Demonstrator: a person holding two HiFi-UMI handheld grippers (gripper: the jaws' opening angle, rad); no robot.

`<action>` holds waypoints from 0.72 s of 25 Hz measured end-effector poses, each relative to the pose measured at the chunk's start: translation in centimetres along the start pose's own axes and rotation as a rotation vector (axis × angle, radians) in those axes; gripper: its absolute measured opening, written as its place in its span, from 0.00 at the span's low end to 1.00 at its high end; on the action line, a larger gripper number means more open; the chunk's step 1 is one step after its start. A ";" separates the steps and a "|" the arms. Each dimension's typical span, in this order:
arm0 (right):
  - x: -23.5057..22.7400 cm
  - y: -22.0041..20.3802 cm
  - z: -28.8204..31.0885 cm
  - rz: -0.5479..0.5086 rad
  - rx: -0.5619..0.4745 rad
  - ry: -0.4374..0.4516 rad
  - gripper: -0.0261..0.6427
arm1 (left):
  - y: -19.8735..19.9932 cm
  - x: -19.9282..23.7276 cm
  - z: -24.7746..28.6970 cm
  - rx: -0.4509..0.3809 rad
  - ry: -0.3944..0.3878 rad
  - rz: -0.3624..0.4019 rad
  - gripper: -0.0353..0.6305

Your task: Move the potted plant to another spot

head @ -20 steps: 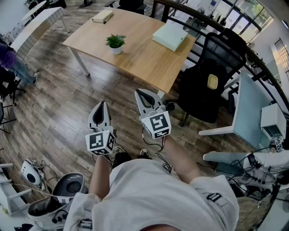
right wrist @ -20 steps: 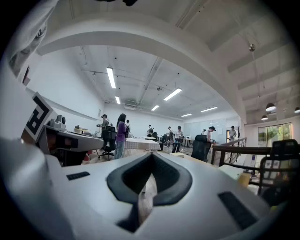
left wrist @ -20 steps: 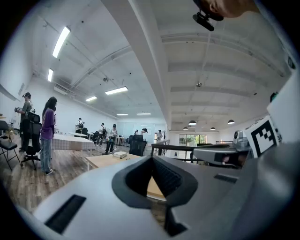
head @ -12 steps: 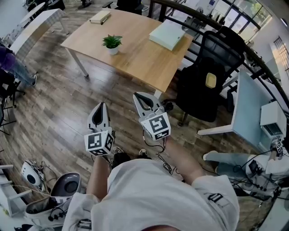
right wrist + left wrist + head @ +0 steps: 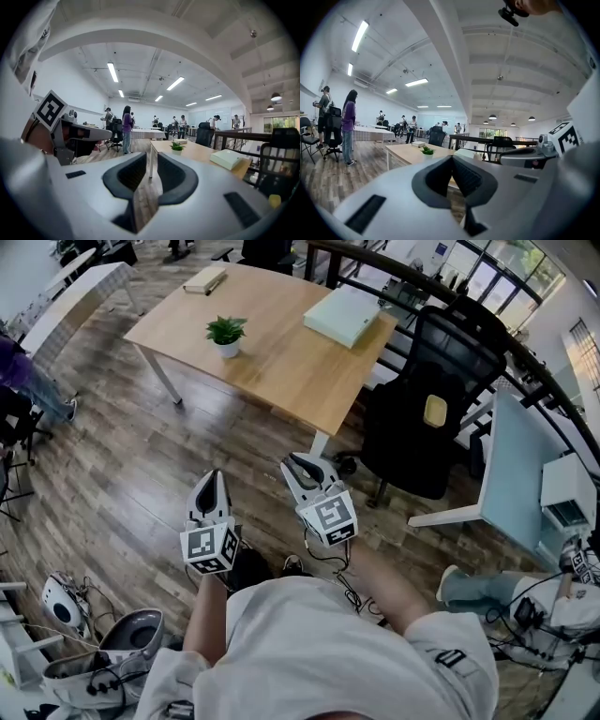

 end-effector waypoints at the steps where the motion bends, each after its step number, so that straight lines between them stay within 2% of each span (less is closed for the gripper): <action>1: 0.0 -0.4 0.0 0.005 0.009 0.003 0.16 | -0.3 0.0 0.1 0.007 -0.001 -0.001 0.07; 6: -1.1 -2.7 1.5 0.032 0.047 -0.003 0.29 | -1.4 0.6 1.9 0.037 -0.018 0.009 0.07; 12: -2.4 -3.6 5.3 0.037 0.085 -0.013 0.33 | -2.1 3.2 5.5 0.062 -0.032 -0.018 0.07; 18: -4.1 -2.8 12.3 0.000 0.117 -0.005 0.40 | -0.6 8.3 11.0 0.070 -0.061 -0.044 0.07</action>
Point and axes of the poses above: the fingertips, and each gripper's own axes: z forward along the fingers, x to its left, y out of its top, the point moved 2 cm from there along -z, backward along the fingers, and after that the axes turned 4 degrees about -z, right-handed, at the moved point
